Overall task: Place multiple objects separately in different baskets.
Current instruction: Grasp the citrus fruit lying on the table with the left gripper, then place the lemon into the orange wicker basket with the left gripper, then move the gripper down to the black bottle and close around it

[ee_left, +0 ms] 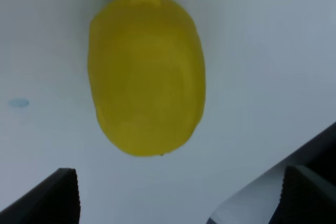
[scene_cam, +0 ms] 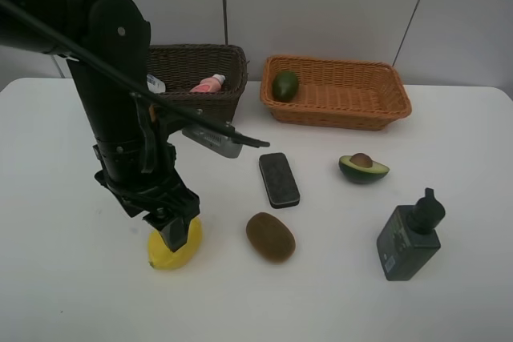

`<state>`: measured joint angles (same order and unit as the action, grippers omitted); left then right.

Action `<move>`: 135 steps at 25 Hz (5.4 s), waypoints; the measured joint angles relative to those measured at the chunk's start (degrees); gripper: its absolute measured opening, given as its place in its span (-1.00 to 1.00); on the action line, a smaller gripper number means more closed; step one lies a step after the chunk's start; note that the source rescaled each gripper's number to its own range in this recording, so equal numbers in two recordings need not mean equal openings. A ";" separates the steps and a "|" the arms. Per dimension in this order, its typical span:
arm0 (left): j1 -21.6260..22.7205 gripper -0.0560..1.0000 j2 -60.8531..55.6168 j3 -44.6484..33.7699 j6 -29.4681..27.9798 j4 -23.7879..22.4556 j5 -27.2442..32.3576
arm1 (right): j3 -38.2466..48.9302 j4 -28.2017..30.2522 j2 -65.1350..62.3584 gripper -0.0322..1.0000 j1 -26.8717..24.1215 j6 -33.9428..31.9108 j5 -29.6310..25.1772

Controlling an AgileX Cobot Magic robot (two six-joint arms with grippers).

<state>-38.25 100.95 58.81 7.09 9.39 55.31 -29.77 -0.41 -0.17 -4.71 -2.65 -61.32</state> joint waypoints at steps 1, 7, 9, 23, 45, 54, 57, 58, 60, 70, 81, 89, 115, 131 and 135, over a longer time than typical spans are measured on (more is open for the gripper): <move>0.00 1.00 1.08 0.00 0.05 0.12 -0.79 | 0.00 0.00 0.00 1.00 0.00 0.00 0.00; 0.00 1.00 7.47 0.00 0.66 0.31 -6.67 | 0.00 0.00 0.00 1.00 0.00 0.00 0.00; 0.00 1.00 9.69 0.00 0.85 0.36 -7.58 | 0.00 0.00 0.00 1.00 0.00 0.00 0.00; 0.00 0.17 14.01 0.05 -0.52 -0.18 -7.95 | 0.00 0.00 0.00 1.00 0.00 0.00 0.00; 0.00 0.17 35.78 72.95 -3.84 4.95 -1.47 | 0.00 0.00 0.00 1.00 0.00 0.00 0.00; 0.00 0.35 57.14 97.65 -4.70 -0.79 -4.95 | 0.00 0.00 0.00 1.00 0.00 0.00 0.00; 0.05 0.87 57.64 97.96 -5.02 -1.63 -5.16 | 0.00 0.00 0.00 1.00 0.00 0.00 0.00; 0.05 0.93 57.51 98.02 -5.09 -1.63 -5.08 | 0.00 0.00 0.00 1.00 0.00 0.00 0.00; 0.05 0.98 56.75 98.32 -5.09 -1.88 -3.38 | 0.00 0.00 0.00 1.00 0.00 0.00 0.00; 0.05 0.99 42.53 96.43 -9.52 -2.05 13.59 | 0.00 0.00 0.00 1.00 0.00 0.00 0.00; 5.84 0.99 17.64 56.90 -13.64 -10.39 13.41 | 0.00 0.00 0.00 1.00 0.00 0.00 0.00; 19.55 0.99 -14.47 18.38 -18.58 -11.23 13.36 | 0.00 0.00 0.00 1.00 0.00 0.00 0.00; 20.02 0.99 -101.33 -28.04 -8.79 -7.58 9.24 | 0.00 0.00 0.00 1.00 0.00 0.00 0.00; 20.49 0.99 -101.33 -29.68 -5.67 -6.78 6.08 | 0.00 0.00 0.00 1.00 0.00 0.00 0.00; 24.41 0.99 -101.33 -29.68 -5.53 -6.78 6.08 | 0.00 0.00 0.00 1.00 0.00 0.00 0.00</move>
<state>-13.84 -0.38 29.13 1.57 2.61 61.39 -29.77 -0.41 -0.17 -4.71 -2.65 -61.32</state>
